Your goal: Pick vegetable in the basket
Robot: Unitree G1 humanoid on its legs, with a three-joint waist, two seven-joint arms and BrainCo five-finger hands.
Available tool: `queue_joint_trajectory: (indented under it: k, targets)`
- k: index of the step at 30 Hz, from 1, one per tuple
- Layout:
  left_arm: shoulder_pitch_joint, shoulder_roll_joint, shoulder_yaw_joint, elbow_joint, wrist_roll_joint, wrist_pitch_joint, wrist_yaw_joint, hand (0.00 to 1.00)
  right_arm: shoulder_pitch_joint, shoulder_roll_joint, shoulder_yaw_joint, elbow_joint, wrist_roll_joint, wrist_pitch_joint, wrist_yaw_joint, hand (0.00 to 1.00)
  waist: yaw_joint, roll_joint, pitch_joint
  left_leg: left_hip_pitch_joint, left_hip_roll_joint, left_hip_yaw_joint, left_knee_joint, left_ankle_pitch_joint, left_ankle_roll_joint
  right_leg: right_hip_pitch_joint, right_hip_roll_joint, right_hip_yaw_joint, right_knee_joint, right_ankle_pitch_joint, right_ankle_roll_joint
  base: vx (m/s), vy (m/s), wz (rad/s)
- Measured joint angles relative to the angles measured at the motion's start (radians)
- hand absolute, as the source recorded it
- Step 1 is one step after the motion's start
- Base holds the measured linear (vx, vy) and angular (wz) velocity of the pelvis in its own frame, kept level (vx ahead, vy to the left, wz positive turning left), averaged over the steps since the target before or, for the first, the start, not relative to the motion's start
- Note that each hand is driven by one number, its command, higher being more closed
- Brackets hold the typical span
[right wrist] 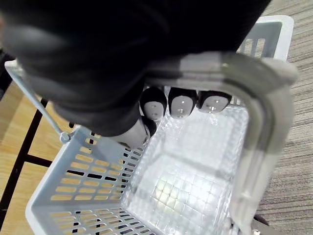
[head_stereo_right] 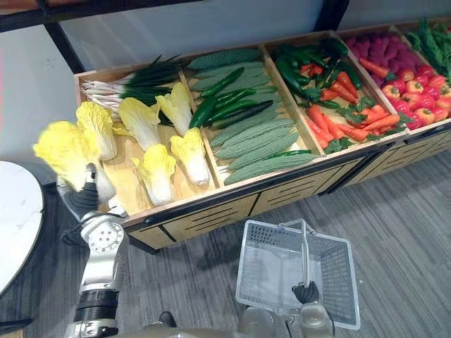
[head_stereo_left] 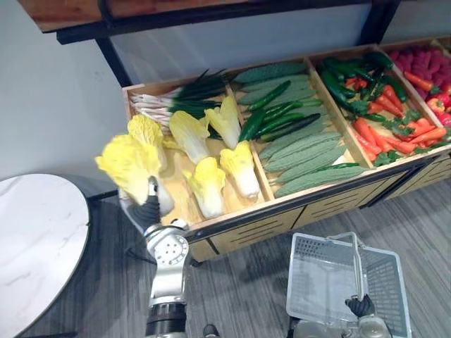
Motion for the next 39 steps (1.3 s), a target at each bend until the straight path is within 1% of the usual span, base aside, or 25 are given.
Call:
queue_joint_trajectory:
  k: [1,3,6,9,11,12,13,15,16,18,19,20,21,24,25,27,29,30,32,33,34,35,36,37,39]
  targets:
    - [0.0,0.0,0.001,-0.02,0.004,0.0,0.009,1.0,0.0,0.0,0.001,0.009,0.0,-0.001,-0.001,1.0,0.001,-0.004,-0.003,0.004,-0.001,0.002,-0.003,0.0,-0.001,0.001,0.0,0.003,0.0,0.0,0.0,-0.01,-0.004,-0.09]
    - [0.0,0.002,0.002,-0.092,0.067,0.0,0.032,1.0,0.0,0.0,0.003,0.021,0.0,-0.001,-0.002,1.0,0.001,-0.015,-0.01,0.014,-0.004,0.011,-0.011,0.001,-0.002,0.001,0.0,0.015,0.0,0.001,0.001,-0.01,-0.004,-0.12]
    - [0.0,0.002,-0.014,-0.146,0.109,0.0,0.032,1.0,0.0,-0.01,0.002,0.031,-0.001,-0.001,-0.002,1.0,0.003,-0.019,-0.014,0.033,-0.005,0.033,-0.019,0.001,-0.002,0.002,0.004,0.036,0.0,0.002,0.003,0.0,-0.006,-0.21]
    - [0.0,0.012,-0.058,-0.196,0.139,-0.006,0.007,1.0,-0.003,-0.053,-0.001,0.036,-0.005,-0.002,0.004,1.0,0.002,-0.018,-0.017,0.059,-0.007,0.066,-0.026,-0.001,-0.005,0.003,0.01,0.069,0.0,0.005,0.006,0.0,-0.007,-0.32]
    - [0.0,0.016,-0.102,-0.225,0.149,-0.037,-0.033,1.0,-0.012,-0.106,-0.004,0.034,-0.023,-0.002,0.007,1.0,0.001,-0.016,-0.018,0.085,-0.007,0.109,-0.026,-0.01,-0.011,0.001,0.019,0.111,0.0,0.008,0.009,-0.01,-0.015,-0.48]
    - [0.0,0.017,-0.111,-0.23,0.149,-0.045,-0.047,1.0,-0.015,-0.12,-0.004,0.029,-0.031,-0.002,0.008,1.0,0.001,-0.014,-0.019,0.095,-0.007,0.122,-0.026,-0.015,-0.014,0.0,0.023,0.125,0.0,0.011,0.009,-0.02,-0.014,-0.69]
    - [0.0,0.024,-0.132,-0.231,0.149,-0.064,-0.073,1.0,-0.016,-0.147,-0.001,0.005,-0.041,-0.001,0.01,1.0,0.001,-0.009,-0.022,0.109,-0.006,0.157,-0.025,-0.023,-0.017,-0.003,0.031,0.158,0.0,0.014,0.009,-0.03,-0.01,-0.84]
    - [0.0,0.043,-0.17,-0.247,0.147,-0.082,-0.112,1.0,-0.02,-0.199,0.015,-0.038,-0.063,-0.003,0.02,1.0,0.0,0.003,-0.028,0.135,-0.009,0.217,-0.023,-0.038,-0.022,-0.02,0.044,0.216,0.001,0.02,0.013,-0.05,-0.007,-0.92]
    - [0.0,0.057,-0.196,-0.259,0.145,-0.104,-0.141,1.0,-0.028,-0.243,0.037,-0.062,-0.079,-0.004,0.034,1.0,-0.002,0.01,-0.032,0.145,-0.015,0.255,-0.022,-0.045,-0.024,-0.034,0.051,0.253,0.001,0.028,0.015,-0.03,0.004,-0.86]
    - [0.0,0.079,-0.24,-0.276,0.137,-0.134,-0.191,1.0,-0.029,-0.31,0.075,-0.108,-0.107,-0.004,0.055,1.0,-0.007,0.021,-0.032,0.173,-0.025,0.311,-0.025,-0.055,-0.027,-0.046,0.063,0.314,-0.003,0.04,0.018,-0.04,0.007,-0.89]
    - [0.0,0.085,-0.249,-0.277,0.136,-0.143,-0.207,1.0,-0.029,-0.324,0.089,-0.122,-0.118,-0.004,0.066,1.0,-0.01,0.023,-0.032,0.18,-0.027,0.326,-0.025,-0.059,-0.028,-0.048,0.068,0.33,-0.003,0.042,0.019,-0.05,-0.001,-0.8]
    - [0.0,0.098,-0.265,-0.277,0.134,-0.157,-0.231,1.0,-0.028,-0.346,0.113,-0.153,-0.12,-0.005,0.085,1.0,-0.022,0.023,-0.032,0.197,-0.028,0.349,-0.025,-0.065,-0.031,-0.048,0.077,0.355,-0.003,0.046,0.02,-0.04,-0.009,-0.64]
    - [0.0,0.105,-0.274,-0.277,0.118,-0.163,-0.252,1.0,-0.025,-0.363,0.131,-0.178,-0.121,-0.006,0.098,1.0,-0.03,0.024,-0.033,0.207,-0.03,0.367,-0.025,-0.069,-0.032,-0.048,0.082,0.37,-0.003,0.048,0.021,-0.06,-0.014,-0.73]
    - [0.0,0.148,-0.316,-0.277,0.052,-0.199,-0.32,1.0,-0.005,-0.443,0.173,-0.267,-0.133,-0.01,0.133,1.0,-0.032,0.031,-0.031,0.241,-0.042,0.433,-0.022,-0.088,-0.038,-0.049,0.093,0.437,-0.019,0.067,0.028,-0.09,-0.001,-0.6]
    - [0.0,0.156,-0.322,-0.277,0.036,-0.203,-0.331,1.0,-0.005,-0.456,0.179,-0.279,-0.137,-0.011,0.14,1.0,-0.031,0.032,-0.031,0.246,-0.045,0.444,-0.021,-0.09,-0.038,-0.05,0.095,0.448,-0.019,0.07,0.03,-0.08,0.015,-0.56]
    - [0.0,0.192,-0.35,-0.277,-0.033,-0.232,-0.383,1.0,-0.005,-0.518,0.222,-0.336,-0.136,-0.028,0.171,1.0,-0.032,0.035,-0.03,0.264,-0.057,0.482,-0.02,-0.097,-0.041,-0.052,0.1,0.488,-0.028,0.082,0.035,-0.07,0.015,-0.49]
    - [0.001,0.223,-0.379,-0.277,-0.096,-0.245,-0.428,1.0,-0.005,-0.559,0.251,-0.379,-0.133,-0.048,0.198,1.0,-0.03,0.036,-0.029,0.275,-0.062,0.512,-0.016,-0.104,-0.045,-0.051,0.106,0.516,-0.04,0.093,0.038,-0.05,0.009,-0.42]
    - [0.0,0.237,-0.39,-0.277,-0.108,-0.247,-0.445,1.0,-0.005,-0.568,0.256,-0.397,-0.133,-0.052,0.204,1.0,-0.031,0.036,-0.029,0.277,-0.062,0.522,-0.012,-0.108,-0.048,-0.052,0.107,0.521,-0.041,0.095,0.038,-0.04,-0.002,-0.47]
    - [0.0,0.312,-0.45,-0.277,-0.212,-0.27,-0.538,1.0,-0.006,-0.615,0.295,-0.474,-0.109,-0.072,0.236,1.0,-0.029,0.039,-0.03,0.295,-0.058,0.569,0.006,-0.121,-0.058,-0.051,0.126,0.562,-0.046,0.1,0.038,-0.02,-0.012,-0.54]
    - [-0.001,0.332,-0.466,-0.277,-0.231,-0.277,-0.557,1.0,-0.006,-0.625,0.302,-0.491,-0.103,-0.078,0.24,1.0,-0.028,0.04,-0.03,0.297,-0.054,0.583,0.013,-0.126,-0.062,-0.052,0.131,0.572,-0.046,0.107,0.039,0.0,-0.018,-0.53]
    - [-0.003,0.369,-0.498,-0.277,-0.281,-0.284,-0.605,1.0,-0.006,-0.646,0.318,-0.528,-0.079,-0.089,0.247,1.0,-0.028,0.041,-0.03,0.3,-0.044,0.606,0.029,-0.137,-0.067,-0.054,0.138,0.585,-0.046,0.107,0.039,0.02,-0.019,-0.43]
    - [-0.011,0.407,-0.539,-0.277,-0.302,-0.285,-0.641,1.0,-0.006,-0.662,0.329,-0.565,-0.062,-0.095,0.253,1.0,-0.029,0.041,-0.03,0.305,-0.032,0.622,0.048,-0.148,-0.073,-0.053,0.146,0.598,-0.045,0.109,0.038,0.02,-0.023,-0.42]
    - [-0.02,0.427,-0.561,-0.277,-0.324,-0.285,-0.667,1.0,-0.006,-0.668,0.33,-0.588,-0.054,-0.097,0.261,1.0,-0.028,0.042,-0.031,0.308,-0.026,0.636,0.06,-0.153,-0.077,-0.053,0.153,0.604,-0.045,0.109,0.037,0.03,-0.025,-0.36]
    - [-0.047,0.46,-0.606,-0.277,-0.334,-0.285,-0.706,1.0,-0.004,-0.682,0.334,-0.629,-0.042,-0.103,0.272,1.0,-0.03,0.042,-0.031,0.308,-0.013,0.647,0.079,-0.161,-0.082,-0.055,0.161,0.611,-0.043,0.11,0.037,0.02,-0.025,-0.28]
    - [-0.09,0.495,-0.661,-0.277,-0.336,-0.289,-0.764,1.0,-0.004,-0.716,0.357,-0.682,-0.018,-0.122,0.278,1.0,-0.029,0.043,-0.031,0.308,0.006,0.665,0.106,-0.173,-0.091,-0.061,0.175,0.621,-0.037,0.11,0.037,0.03,-0.032,-0.22]
